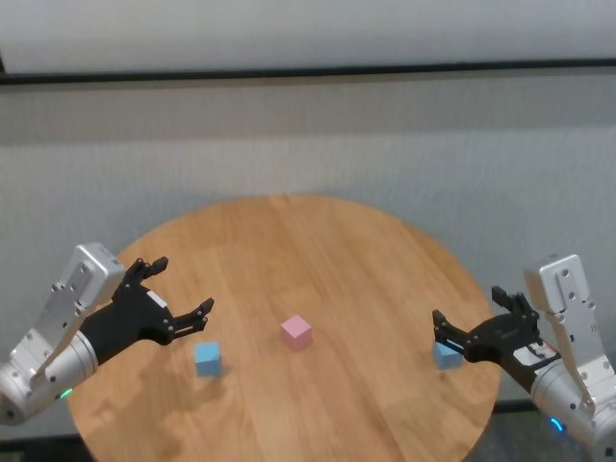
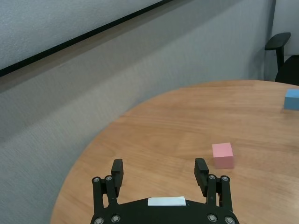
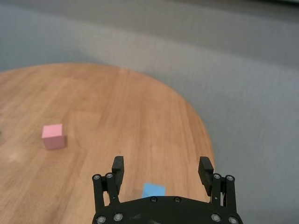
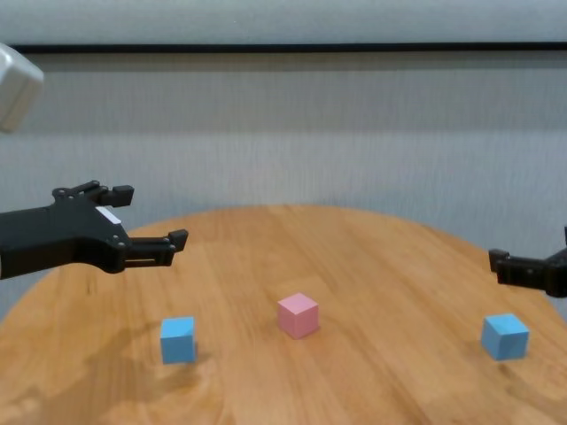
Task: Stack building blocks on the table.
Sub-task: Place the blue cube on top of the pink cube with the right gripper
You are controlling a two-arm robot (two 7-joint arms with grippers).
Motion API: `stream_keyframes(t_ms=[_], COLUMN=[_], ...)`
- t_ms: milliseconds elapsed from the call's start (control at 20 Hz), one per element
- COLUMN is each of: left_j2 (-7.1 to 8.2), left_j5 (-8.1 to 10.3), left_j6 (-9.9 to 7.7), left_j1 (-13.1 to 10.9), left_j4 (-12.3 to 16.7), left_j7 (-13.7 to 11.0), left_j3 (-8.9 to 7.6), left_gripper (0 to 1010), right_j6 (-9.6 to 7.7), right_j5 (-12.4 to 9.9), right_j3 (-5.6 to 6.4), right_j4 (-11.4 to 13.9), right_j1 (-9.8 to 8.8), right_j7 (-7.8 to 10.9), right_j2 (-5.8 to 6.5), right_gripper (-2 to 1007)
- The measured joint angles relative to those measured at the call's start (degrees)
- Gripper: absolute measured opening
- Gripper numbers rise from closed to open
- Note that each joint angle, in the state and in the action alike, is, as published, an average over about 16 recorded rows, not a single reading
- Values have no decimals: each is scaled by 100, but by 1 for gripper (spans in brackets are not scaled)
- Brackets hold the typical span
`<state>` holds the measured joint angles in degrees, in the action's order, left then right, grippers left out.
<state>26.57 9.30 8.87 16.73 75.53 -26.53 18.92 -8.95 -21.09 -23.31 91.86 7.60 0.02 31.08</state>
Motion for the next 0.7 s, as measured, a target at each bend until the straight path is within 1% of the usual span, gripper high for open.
stream_keyframes(t_ms=[150,300,450,700], left_j2=[-1,-2,-3,-5], left_j5=[5,9,12,15], left_j6=[-6,-10,-13,-17], left_j1=[3,5,6,8], left_j4=[-1,-3,-4,-6], left_j7=[-4,-7,-10,-13], left_j3=[1,3,4,5], left_gripper=[999,999,999,999], right_j6=[-273,-474,-593,-679], right_j5=[-18,3,44,144], right_j3=[33,48,49,38], right_j4=[73,92,64,-33], right_j1=[-74,-121,-141,-141], right_j7=[-105,-193,-235,-274], right_j2=[-104,-202,-292,-408], right_gripper=[1005,1005,1005,1005])
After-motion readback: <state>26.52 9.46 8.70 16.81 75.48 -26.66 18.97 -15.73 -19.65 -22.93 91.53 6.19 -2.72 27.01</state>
